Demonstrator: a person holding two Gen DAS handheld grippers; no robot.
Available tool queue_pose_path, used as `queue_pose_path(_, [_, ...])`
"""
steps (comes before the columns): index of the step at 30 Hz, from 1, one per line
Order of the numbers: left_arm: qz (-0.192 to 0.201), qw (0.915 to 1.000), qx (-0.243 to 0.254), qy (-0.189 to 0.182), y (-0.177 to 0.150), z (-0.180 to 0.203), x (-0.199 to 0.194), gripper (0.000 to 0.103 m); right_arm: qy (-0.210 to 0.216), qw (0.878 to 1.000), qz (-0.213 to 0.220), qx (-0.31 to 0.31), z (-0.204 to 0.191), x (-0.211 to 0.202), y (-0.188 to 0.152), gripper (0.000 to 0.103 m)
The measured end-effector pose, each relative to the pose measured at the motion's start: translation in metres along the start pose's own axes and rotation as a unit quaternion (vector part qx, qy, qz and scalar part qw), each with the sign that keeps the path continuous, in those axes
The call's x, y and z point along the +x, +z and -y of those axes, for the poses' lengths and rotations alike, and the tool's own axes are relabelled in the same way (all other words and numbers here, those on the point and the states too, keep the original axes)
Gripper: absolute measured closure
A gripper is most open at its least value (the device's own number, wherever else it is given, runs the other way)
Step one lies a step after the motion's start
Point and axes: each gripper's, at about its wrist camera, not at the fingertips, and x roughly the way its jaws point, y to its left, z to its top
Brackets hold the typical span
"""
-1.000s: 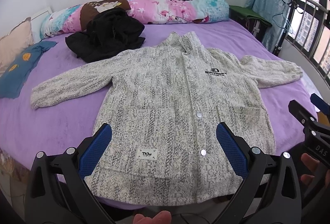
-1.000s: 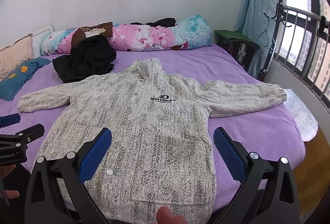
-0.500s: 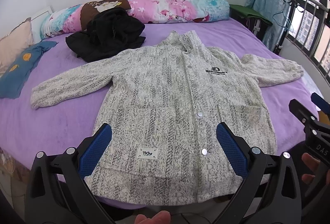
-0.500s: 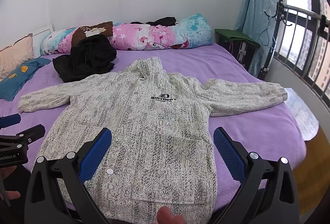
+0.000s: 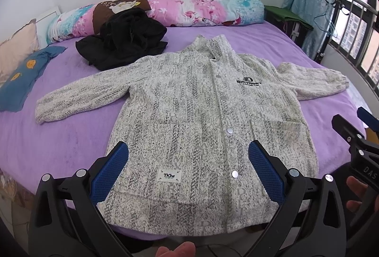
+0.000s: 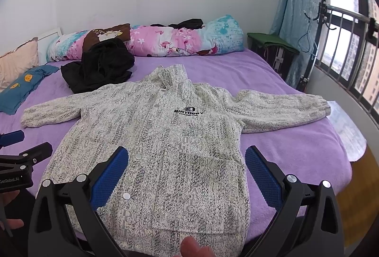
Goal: Fold large clothes
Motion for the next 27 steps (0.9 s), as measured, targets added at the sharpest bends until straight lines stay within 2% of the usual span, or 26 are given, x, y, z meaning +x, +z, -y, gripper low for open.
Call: queue_pose_path(27, [-0.008, 0.9999, -0.007, -0.006, 0.0026, -0.0011, 0.0083, 0.006, -0.003, 1.0, -0.007, 0.008, 0.0078, 0.0093, -0.0024, 0.006])
